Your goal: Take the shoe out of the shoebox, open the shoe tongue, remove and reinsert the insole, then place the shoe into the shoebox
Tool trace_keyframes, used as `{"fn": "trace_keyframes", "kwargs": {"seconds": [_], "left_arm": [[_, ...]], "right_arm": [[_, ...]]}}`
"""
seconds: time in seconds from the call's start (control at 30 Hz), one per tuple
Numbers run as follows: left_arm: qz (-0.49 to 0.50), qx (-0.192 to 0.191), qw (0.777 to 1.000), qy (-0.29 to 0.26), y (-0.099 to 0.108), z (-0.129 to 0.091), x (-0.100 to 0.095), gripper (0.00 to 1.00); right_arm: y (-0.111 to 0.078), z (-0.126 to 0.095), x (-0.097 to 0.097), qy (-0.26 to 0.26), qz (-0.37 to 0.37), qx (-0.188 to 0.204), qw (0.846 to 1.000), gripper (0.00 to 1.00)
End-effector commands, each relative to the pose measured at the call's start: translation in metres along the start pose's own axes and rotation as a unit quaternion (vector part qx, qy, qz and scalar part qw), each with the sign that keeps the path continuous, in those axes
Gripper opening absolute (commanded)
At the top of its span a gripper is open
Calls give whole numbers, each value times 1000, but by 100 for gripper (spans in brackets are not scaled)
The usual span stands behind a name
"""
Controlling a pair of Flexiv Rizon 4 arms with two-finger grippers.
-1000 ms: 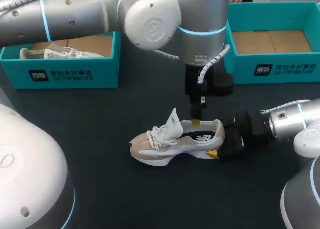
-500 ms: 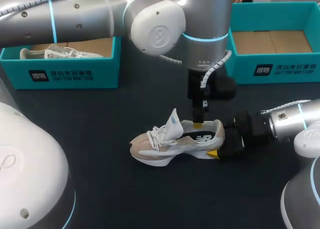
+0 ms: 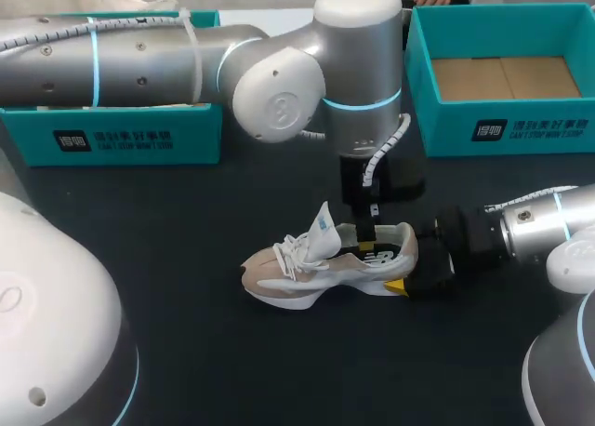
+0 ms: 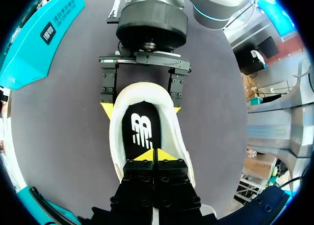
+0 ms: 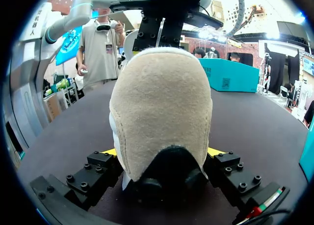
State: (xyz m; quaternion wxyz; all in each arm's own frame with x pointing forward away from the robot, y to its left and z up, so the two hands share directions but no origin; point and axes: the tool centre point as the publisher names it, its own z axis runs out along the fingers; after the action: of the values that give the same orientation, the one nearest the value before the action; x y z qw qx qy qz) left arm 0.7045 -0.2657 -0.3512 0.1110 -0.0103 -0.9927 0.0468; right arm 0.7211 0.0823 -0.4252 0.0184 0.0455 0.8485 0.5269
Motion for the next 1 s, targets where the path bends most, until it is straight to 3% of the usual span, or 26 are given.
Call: {"fn": "trace_keyframes", "kwargs": {"seconds": [0.03,0.53,0.57,0.6,0.63,1.0], "left_arm": [[3,0,1000,5,-2,13,2,0],[29,-23,998,42,17,36,17,1],[28,-21,998,51,17,37,16,24],[29,-21,998,53,17,37,16,39],[28,-21,998,53,17,38,16,42],[24,-7,1000,9,13,64,8,36]], "right_arm": [[-3,4,-2,0,0,2,1000,0],[-3,4,-2,0,0,2,1000,0],[-3,4,-2,0,0,2,1000,0],[-3,4,-2,0,0,2,1000,0],[-3,4,-2,0,0,2,1000,0],[-3,4,-2,0,0,2,1000,0]]}}
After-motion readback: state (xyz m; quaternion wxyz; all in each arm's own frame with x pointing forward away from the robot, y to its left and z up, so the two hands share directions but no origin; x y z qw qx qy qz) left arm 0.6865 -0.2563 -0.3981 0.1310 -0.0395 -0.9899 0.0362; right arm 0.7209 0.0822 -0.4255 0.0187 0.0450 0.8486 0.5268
